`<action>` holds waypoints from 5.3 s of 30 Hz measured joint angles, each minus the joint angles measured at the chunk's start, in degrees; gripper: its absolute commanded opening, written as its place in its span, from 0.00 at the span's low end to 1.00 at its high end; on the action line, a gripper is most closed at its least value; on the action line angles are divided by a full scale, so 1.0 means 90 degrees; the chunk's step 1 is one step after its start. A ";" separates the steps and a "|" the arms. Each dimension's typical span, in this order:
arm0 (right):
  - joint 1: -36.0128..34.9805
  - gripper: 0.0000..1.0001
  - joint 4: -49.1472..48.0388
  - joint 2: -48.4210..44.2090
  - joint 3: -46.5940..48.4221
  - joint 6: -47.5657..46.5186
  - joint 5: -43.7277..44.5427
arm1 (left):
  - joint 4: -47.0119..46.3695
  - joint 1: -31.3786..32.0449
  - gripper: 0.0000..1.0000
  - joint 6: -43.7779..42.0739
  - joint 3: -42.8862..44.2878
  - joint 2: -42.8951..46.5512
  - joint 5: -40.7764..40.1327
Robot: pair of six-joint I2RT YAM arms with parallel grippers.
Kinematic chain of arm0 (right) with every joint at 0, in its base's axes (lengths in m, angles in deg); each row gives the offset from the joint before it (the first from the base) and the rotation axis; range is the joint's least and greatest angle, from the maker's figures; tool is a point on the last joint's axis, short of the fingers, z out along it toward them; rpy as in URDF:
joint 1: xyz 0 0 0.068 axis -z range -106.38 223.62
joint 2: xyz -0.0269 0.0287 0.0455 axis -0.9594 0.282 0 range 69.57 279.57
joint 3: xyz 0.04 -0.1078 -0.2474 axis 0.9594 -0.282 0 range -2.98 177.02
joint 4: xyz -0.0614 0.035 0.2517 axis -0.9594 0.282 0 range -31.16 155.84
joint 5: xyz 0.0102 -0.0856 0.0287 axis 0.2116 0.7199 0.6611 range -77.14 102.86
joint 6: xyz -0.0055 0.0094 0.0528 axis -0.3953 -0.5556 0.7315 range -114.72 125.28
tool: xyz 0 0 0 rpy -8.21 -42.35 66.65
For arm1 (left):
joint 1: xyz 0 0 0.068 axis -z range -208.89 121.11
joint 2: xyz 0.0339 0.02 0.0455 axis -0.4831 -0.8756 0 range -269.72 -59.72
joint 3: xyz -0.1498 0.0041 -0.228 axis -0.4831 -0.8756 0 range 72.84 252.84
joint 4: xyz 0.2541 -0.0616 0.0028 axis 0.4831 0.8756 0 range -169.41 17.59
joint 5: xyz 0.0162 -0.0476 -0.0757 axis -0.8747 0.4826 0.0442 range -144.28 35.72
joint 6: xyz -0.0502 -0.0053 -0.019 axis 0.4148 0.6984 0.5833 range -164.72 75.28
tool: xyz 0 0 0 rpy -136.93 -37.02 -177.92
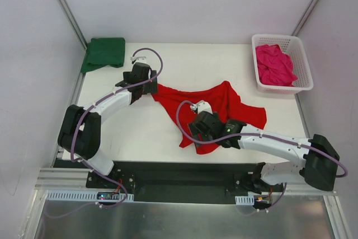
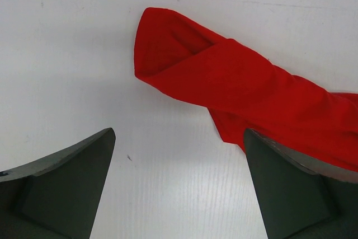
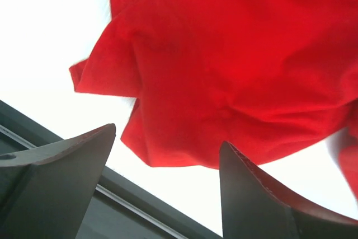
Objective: Fold and stack the t-shirts
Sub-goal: Flatten out the tshirt
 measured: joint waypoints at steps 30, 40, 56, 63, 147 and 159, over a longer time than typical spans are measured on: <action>-0.0398 0.01 -0.0301 0.1358 -0.0253 0.0731 -0.0066 | 0.0000 0.0000 0.99 -0.0010 -0.0022 -0.0036 -0.0002; -0.0447 0.01 0.0950 0.0933 0.0512 0.0952 0.1088 | 0.0000 0.0000 0.99 -0.0027 -0.0022 -0.0056 -0.0002; 0.0131 0.02 0.1787 0.1795 0.1836 0.0418 0.2404 | -0.0007 0.0000 0.99 -0.0044 -0.0022 -0.0168 -0.0007; 0.0811 0.01 0.1336 0.2378 0.2159 -0.0216 0.2339 | -0.0024 0.0000 0.99 -0.0085 -0.0022 -0.0255 -0.0041; 0.3230 0.68 -0.3123 -0.2295 -0.3434 0.1350 -0.1734 | -0.0073 -0.0002 0.99 -0.0197 -0.0019 -0.0600 0.0117; 0.3398 0.66 -0.4133 -0.1413 -0.3434 0.0899 -0.2880 | -0.0073 0.0000 0.99 -0.0197 -0.0019 -0.0627 0.0117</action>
